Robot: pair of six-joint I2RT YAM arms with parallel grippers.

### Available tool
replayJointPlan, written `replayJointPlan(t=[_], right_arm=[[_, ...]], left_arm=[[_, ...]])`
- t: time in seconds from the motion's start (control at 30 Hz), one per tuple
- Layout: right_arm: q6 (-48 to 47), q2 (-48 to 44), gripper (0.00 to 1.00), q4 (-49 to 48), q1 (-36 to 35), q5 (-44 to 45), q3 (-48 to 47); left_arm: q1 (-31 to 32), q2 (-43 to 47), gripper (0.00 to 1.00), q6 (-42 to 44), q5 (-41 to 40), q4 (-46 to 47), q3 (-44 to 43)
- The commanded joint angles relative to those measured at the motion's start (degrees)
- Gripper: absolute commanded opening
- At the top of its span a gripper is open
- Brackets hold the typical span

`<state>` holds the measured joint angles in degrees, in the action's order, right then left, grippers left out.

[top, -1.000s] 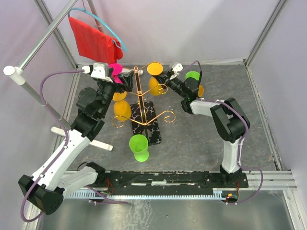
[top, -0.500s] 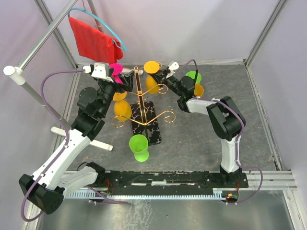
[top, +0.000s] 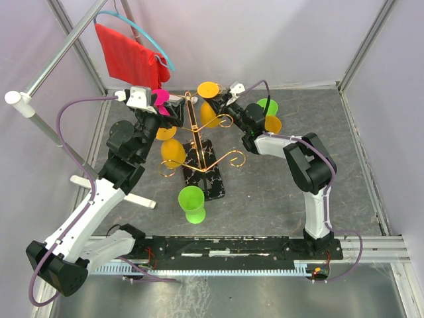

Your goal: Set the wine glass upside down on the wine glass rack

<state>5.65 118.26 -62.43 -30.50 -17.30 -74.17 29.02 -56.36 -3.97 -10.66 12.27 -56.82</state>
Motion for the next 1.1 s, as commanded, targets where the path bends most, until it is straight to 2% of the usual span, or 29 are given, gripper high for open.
replayJointPlan(t=[0.0, 0.5, 1.07], right_arm=[[-2.0, 0.7, 0.01, 0.2, 0.9, 7.2, -2.7], [-2.6, 2.6, 0.05, -2.3, 1.0, 11.4, -3.8], [-5.6, -2.9, 0.06, -6.0, 1.3, 10.7, 6.5]], left_arm=[[0.2, 0.3, 0.99, 2.3, -0.7, 1.0, -0.5], [0.2, 0.1, 0.99, 1.7, -0.3, 1.0, -0.2], [0.2, -0.2, 0.99, 1.8, -0.1, 1.2, 0.0]])
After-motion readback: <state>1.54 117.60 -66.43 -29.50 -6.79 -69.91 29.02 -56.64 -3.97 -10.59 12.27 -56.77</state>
